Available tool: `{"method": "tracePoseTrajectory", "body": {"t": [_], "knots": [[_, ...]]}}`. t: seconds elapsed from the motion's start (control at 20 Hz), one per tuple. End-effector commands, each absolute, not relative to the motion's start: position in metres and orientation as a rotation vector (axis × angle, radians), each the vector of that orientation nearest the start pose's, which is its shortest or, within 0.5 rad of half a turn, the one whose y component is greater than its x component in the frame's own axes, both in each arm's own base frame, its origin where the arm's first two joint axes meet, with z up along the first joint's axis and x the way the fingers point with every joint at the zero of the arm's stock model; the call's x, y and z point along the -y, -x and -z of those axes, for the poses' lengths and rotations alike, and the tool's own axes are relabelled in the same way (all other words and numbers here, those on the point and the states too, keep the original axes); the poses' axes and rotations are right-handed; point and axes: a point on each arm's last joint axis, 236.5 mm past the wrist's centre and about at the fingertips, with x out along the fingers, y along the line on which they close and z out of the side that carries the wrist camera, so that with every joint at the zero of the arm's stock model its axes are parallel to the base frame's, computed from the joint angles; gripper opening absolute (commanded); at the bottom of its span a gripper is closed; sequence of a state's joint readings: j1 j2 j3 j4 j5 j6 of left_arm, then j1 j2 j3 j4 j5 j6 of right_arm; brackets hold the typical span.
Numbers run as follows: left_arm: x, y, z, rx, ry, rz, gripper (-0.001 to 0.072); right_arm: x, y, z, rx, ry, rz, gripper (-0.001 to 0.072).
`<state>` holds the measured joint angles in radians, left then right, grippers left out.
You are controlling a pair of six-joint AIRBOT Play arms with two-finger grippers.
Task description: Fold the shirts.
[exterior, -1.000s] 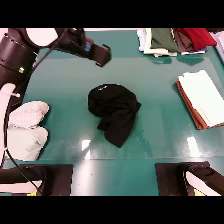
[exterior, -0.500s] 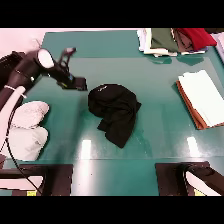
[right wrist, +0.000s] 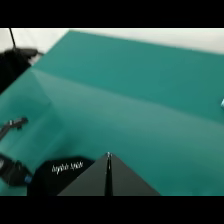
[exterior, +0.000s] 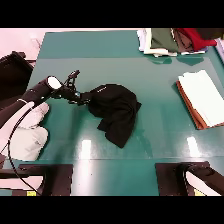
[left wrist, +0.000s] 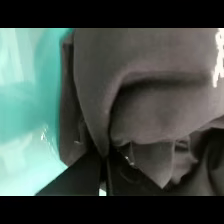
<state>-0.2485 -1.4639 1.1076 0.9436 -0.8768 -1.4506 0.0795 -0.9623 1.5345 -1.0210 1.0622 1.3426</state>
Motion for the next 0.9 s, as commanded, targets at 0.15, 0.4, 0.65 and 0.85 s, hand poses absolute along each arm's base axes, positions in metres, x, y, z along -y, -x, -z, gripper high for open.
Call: {"method": "tracePoseTrajectory", "body": {"t": [0.15, 0.4, 0.65, 0.85], "knots": [[0.213, -0.426, -0.015, -1.13, 0.31, 0.504, 0.0026, -0.126, -0.334, -0.141, -0.99, -0.27, -0.484, 0.0036], [0.215, -0.431, -0.025, -1.109, 0.307, 0.513, 0.0027, -0.176, -0.272, 0.004, -1.384, -0.483, -0.554, 0.0488], [0.215, -0.426, -0.023, -1.133, 0.299, 0.52, 0.0027, -0.248, -0.283, 0.044, -1.376, -0.483, -0.633, 0.0376], [0.208, -0.421, -0.021, -1.157, 0.244, 0.515, 0.0026, -0.251, -0.318, 0.035, -1.292, -0.379, -0.635, 0.0018]]}}
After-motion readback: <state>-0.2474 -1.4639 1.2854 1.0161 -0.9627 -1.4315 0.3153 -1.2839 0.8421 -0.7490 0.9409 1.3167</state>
